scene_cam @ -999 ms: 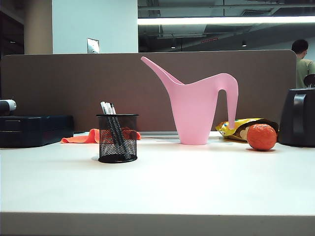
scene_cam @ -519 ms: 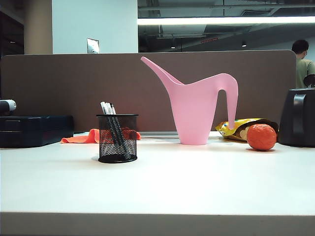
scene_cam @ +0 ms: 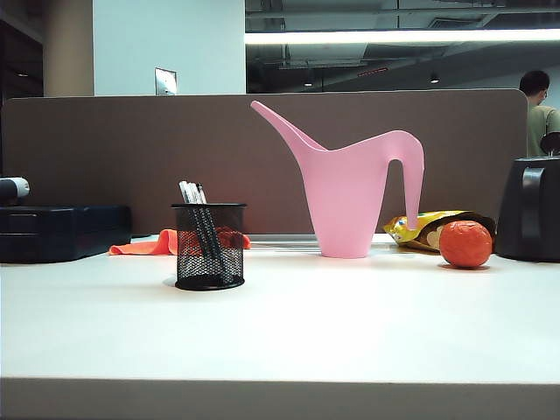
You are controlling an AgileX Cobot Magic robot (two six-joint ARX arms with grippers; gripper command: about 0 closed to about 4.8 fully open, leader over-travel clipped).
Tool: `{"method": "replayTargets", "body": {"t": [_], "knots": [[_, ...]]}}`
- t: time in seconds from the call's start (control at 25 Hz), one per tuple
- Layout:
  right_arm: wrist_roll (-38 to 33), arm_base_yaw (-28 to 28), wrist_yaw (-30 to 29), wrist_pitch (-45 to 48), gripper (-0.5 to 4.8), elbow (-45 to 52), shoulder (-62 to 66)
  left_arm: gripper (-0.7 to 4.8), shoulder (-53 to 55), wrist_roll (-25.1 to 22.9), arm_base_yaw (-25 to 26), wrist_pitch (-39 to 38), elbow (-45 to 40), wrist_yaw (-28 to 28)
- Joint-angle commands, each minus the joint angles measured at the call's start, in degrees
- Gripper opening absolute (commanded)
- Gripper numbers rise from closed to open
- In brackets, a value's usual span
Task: Pick up a few water-based pens and put them in the pen basket.
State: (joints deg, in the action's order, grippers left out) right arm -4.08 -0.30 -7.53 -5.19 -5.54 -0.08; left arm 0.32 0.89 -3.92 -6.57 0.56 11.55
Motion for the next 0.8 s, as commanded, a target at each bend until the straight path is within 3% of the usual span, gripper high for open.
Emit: {"method": "replayTargets", "body": {"t": [0.04,0.8], "knots": [[1.0,0.0,0.0,4.3,-0.05,1.8,-0.1,-0.05,0.0,-1.0,-0.1,2.1,0.1,0.1],[2.8,0.0,0.0,5.1,-0.05,5.2,-0.1,-0.04,0.0,-3.9,-0.1,2.8,0.1,0.2]]}}
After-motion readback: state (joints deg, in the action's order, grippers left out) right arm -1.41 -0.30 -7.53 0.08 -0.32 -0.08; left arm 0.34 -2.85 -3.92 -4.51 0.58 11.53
